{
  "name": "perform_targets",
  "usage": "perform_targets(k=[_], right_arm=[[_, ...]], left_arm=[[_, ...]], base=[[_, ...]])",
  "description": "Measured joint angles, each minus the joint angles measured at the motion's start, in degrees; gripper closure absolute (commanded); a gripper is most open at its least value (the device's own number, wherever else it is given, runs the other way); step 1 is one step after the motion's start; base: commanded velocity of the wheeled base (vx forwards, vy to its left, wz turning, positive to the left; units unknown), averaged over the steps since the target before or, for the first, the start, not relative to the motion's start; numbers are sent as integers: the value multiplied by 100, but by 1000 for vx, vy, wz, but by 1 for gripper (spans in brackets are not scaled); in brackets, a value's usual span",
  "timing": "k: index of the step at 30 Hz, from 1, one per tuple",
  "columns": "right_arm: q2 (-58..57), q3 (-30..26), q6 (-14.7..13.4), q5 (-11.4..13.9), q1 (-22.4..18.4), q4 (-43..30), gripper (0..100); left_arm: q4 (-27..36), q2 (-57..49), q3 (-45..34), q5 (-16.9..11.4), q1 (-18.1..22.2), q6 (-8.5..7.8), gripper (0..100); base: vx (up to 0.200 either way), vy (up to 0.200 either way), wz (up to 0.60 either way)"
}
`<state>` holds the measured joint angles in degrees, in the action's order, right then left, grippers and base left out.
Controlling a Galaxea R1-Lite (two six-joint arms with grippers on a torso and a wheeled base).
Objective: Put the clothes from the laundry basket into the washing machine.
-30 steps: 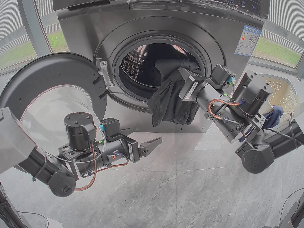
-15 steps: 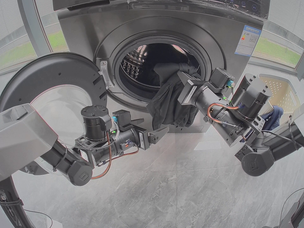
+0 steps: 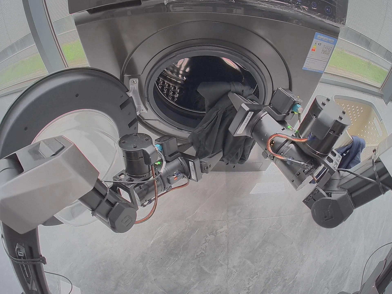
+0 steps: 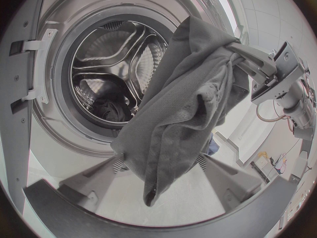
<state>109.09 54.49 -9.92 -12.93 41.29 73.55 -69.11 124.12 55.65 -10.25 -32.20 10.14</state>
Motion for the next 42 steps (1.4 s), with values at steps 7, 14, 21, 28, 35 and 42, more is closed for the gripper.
perform_targets(k=[7, 14, 21, 28, 35, 42], right_arm=[[2, -9, -9, -1, 0, 0, 100], [2, -48, -11, 16, -11, 5, 100], [35, -185, -6, 56, -48, 139, 100], [190, -552, 24, 123, -66, 532, 100], [336, -775, 43, 229, -48, 736, 100], [386, -805, 45, 229, -30, 739, 100]], left_arm=[[-71, 151, 127, 43, -35, -5, 100], [-295, 11, -152, 33, -94, -16, 100], [-395, -572, -922, -15, -219, -40, 100], [-514, -1398, -1980, -74, -521, -68, 100], [-767, -1851, -2391, -149, -785, -60, 100], [-939, -1910, -2260, -143, -780, -11, 100]], base=[[0, 0, 0], [0, 0, 0], [0, 0, 0], [0, 0, 0], [0, 0, 0], [0, 0, 0]])
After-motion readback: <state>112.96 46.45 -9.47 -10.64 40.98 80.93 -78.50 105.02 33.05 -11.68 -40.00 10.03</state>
